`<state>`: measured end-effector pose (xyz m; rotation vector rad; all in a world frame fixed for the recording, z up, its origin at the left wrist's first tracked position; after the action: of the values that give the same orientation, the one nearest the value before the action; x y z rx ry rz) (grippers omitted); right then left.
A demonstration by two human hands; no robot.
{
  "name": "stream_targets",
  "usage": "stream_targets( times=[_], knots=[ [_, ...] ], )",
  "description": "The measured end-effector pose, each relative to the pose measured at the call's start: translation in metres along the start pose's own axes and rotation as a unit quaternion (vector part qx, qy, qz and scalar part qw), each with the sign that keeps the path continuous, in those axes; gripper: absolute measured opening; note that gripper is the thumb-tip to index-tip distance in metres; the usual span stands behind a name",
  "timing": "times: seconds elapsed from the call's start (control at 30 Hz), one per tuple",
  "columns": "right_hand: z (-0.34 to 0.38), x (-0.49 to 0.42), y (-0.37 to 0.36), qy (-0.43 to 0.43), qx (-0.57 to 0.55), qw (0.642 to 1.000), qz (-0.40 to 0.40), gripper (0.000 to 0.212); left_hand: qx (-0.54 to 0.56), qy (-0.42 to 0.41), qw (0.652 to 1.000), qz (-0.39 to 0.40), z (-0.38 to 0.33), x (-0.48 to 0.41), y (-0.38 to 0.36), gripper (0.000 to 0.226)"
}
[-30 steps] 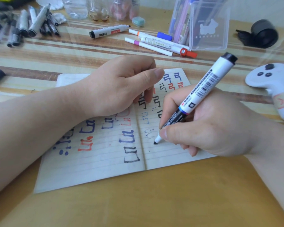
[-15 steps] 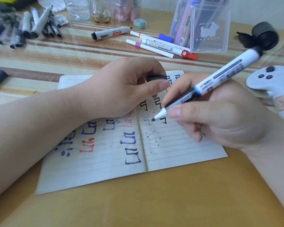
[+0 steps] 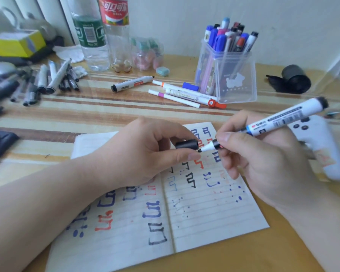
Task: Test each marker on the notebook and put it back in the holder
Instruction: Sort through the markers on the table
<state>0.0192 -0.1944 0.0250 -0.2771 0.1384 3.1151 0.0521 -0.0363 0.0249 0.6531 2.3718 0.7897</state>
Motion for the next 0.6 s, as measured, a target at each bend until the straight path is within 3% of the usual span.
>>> stream_targets(
  times=[0.27,0.6],
  knots=[
    [0.013,0.001,0.004,0.046,-0.029,0.998,-0.021,0.013,0.009,-0.004,1.0,0.004,0.002,-0.001,-0.001,0.028],
    [0.008,0.003,-0.011,0.044,-0.036,0.998,0.007,0.013,-0.014,-0.057,0.998,-0.031,-0.02,0.002,0.005,0.016]
  ],
)
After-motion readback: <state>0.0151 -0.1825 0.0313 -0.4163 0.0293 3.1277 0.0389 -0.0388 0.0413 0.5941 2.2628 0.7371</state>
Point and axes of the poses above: each hand's wrist, its own x-axis away from the middle knuckle, its own y-axis out of the back of the hand, z = x × y, the point moved 10 cm from there along -x, towards the middle knuckle, and after that the axes turned 1 degree about -x, right-handed, at the moved point
